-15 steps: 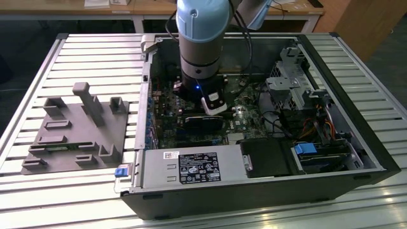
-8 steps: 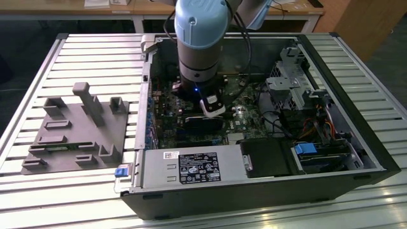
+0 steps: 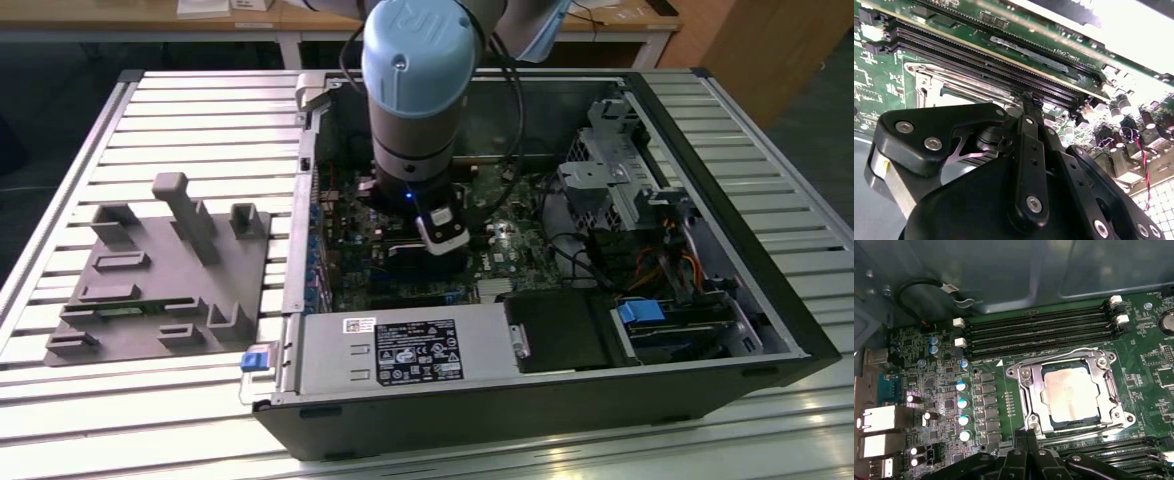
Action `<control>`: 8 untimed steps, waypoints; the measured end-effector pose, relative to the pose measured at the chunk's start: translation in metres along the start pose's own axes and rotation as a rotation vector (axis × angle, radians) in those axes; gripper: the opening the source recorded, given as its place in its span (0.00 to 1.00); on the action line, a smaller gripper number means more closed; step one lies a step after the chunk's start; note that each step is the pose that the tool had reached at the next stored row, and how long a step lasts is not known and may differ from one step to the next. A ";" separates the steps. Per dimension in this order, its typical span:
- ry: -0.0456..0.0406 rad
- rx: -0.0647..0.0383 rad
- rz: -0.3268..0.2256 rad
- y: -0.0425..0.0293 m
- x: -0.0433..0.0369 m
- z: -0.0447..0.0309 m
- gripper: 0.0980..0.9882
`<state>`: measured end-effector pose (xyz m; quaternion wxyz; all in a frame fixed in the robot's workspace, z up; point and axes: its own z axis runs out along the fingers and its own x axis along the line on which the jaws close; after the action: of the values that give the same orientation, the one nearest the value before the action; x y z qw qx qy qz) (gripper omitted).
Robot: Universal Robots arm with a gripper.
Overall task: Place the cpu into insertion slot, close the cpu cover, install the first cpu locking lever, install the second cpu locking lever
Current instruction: 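Install the second cpu locking lever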
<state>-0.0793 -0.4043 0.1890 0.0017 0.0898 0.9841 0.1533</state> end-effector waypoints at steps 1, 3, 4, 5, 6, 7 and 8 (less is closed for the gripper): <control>0.0006 -0.003 0.000 -0.0003 0.0005 0.0002 0.00; 0.0012 -0.006 -0.001 -0.0004 0.0013 0.0005 0.00; 0.0012 -0.006 -0.001 -0.0004 0.0013 0.0006 0.00; 0.0012 -0.006 -0.001 -0.0004 0.0013 0.0006 0.00; 0.0012 -0.006 -0.001 -0.0005 0.0014 0.0005 0.00; 0.0012 -0.006 -0.001 -0.0005 0.0014 0.0005 0.00; 0.0013 -0.006 -0.001 -0.0005 0.0015 0.0006 0.00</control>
<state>-0.0808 -0.4044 0.1883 0.0014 0.0894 0.9836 0.1564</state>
